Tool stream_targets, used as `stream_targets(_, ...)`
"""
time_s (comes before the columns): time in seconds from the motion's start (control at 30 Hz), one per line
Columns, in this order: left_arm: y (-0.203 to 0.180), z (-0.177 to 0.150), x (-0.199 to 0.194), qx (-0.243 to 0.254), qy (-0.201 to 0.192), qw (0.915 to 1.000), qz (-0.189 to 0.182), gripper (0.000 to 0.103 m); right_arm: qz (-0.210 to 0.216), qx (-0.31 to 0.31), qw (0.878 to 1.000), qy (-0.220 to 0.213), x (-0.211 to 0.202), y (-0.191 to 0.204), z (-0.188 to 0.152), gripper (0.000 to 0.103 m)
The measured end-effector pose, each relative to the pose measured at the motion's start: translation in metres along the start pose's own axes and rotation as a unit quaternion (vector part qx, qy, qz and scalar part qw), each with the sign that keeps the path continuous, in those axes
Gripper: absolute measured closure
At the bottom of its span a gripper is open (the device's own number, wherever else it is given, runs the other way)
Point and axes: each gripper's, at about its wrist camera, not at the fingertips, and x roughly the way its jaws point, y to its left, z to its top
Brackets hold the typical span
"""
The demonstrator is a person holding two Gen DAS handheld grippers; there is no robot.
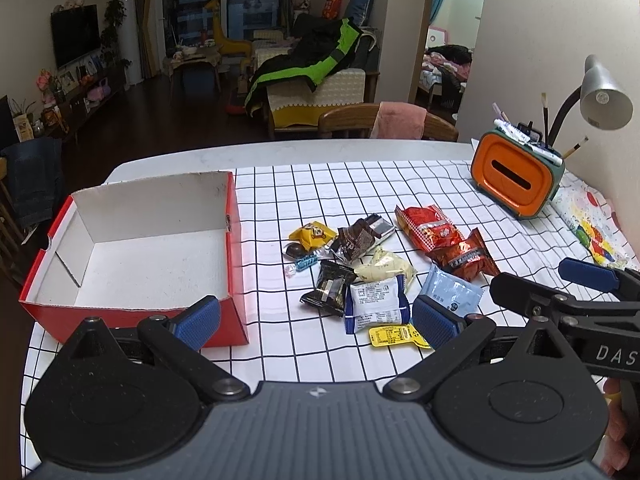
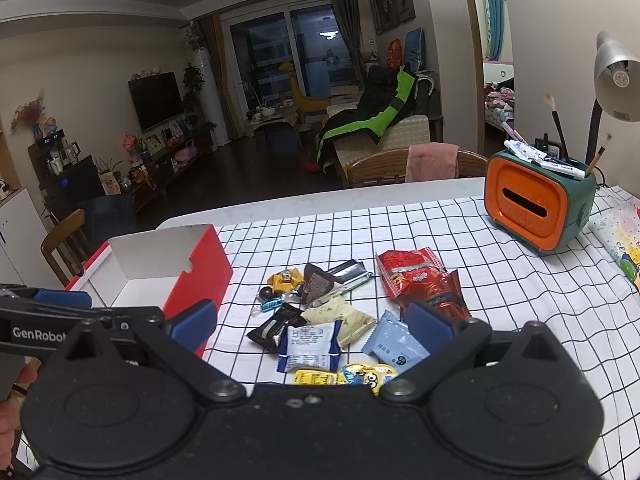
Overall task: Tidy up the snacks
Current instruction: 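Grasp the blue wrapped candy with the left gripper while the right gripper grasps the yellow Minions jelly stick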
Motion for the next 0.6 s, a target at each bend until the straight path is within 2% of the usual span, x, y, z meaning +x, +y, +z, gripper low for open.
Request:
stream_targets(0.27, 0.003, 0.008, 0.028, 0.029, 0.023, 0.9993, -0.004, 0.000, -0.011, 0.017, 0.999, 0.027, 0.022, -0.014, 0.000, 0.001)
stream_targets(0.4, 0.007, 0.018, 0.051, 0.034, 0.043, 0.9983, -0.018, 0.000, -0.020, 0.033, 0.998, 0.050, 0.034, -0.026, 0.003, 0.001)
stream_targets(0.6, 0.002, 0.041, 0.094, 0.059, 0.078, 0.9946, -0.032, 0.001, -0.048, -0.009, 0.995, 0.087, 0.061, -0.038, 0.004, 0.001)
